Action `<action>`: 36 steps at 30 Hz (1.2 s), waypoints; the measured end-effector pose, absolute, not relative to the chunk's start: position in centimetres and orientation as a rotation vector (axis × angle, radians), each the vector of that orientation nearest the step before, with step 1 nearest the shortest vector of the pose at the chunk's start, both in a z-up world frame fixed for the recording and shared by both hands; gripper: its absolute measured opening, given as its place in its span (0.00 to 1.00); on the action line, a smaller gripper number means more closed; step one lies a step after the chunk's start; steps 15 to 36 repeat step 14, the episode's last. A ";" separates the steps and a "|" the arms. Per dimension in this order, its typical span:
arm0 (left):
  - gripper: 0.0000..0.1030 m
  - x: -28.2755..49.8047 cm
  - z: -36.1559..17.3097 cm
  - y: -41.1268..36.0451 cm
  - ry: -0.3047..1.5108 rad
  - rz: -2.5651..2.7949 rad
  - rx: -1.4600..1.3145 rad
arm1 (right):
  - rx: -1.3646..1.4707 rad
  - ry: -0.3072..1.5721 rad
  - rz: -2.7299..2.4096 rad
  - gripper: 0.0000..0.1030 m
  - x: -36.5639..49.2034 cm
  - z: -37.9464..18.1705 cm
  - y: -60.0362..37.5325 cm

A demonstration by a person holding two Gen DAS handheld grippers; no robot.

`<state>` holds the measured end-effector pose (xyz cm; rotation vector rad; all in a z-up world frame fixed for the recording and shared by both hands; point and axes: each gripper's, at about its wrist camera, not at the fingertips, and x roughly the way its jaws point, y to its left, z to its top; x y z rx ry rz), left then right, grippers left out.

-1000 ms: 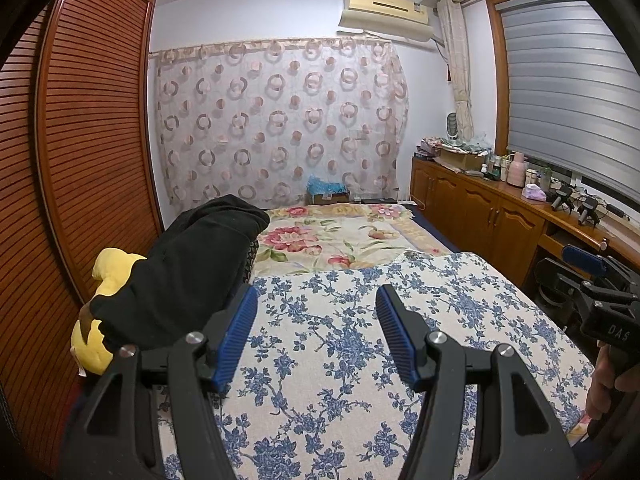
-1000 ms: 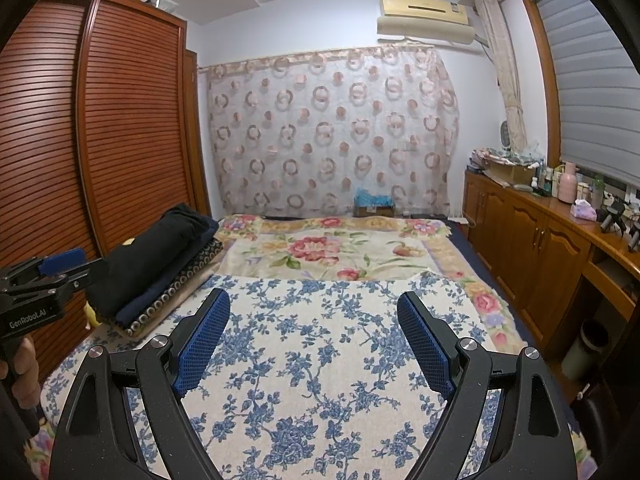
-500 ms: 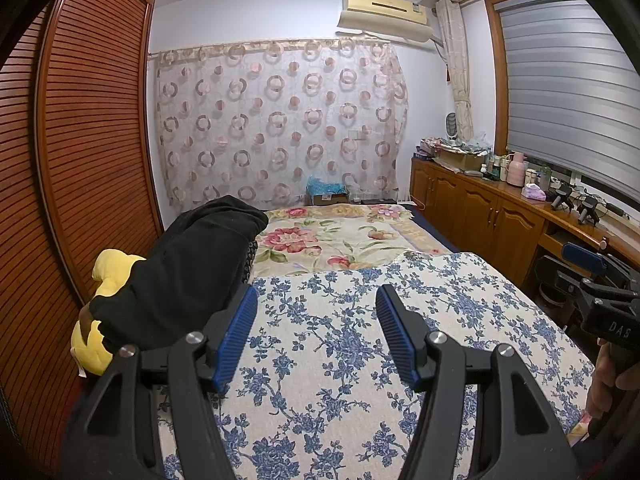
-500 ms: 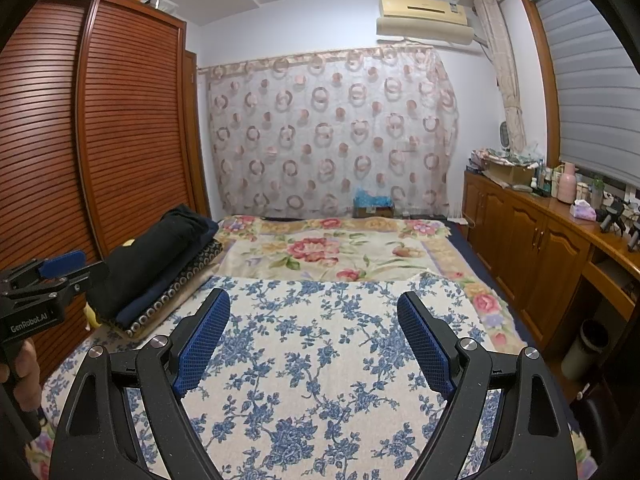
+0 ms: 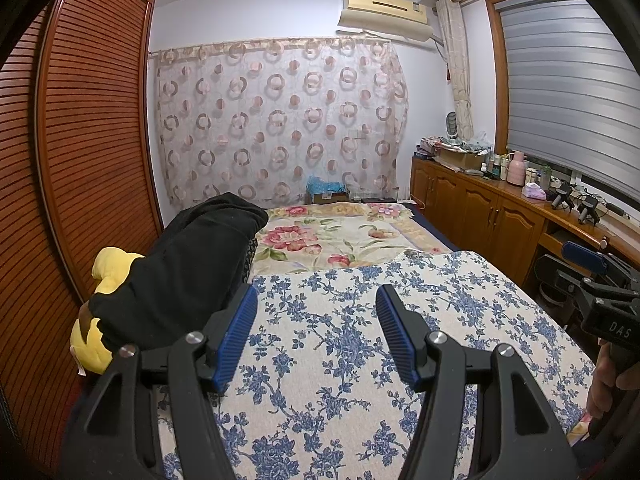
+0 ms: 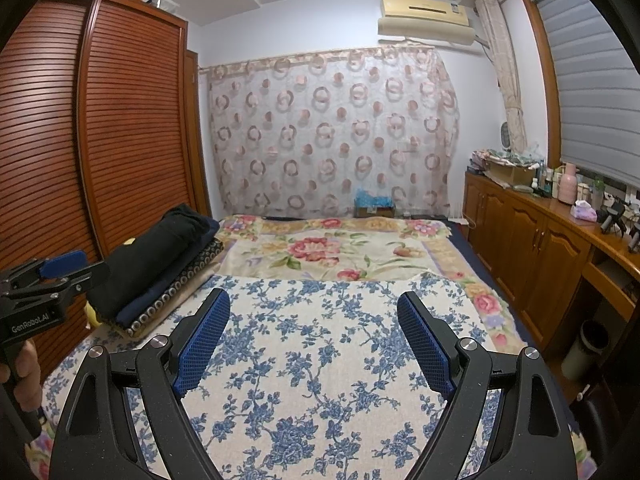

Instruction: Fold small clothes

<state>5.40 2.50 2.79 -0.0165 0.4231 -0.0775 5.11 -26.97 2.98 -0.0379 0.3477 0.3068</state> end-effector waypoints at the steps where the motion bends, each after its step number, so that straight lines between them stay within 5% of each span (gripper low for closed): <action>1: 0.59 5.4 2.8 2.5 0.423 -0.077 -0.016 | -0.038 0.348 0.307 0.85 5.1 3.0 -27.0; 36: 0.60 5.4 2.8 2.6 0.422 -0.077 -0.016 | -0.037 0.349 0.308 0.85 5.1 3.0 -27.0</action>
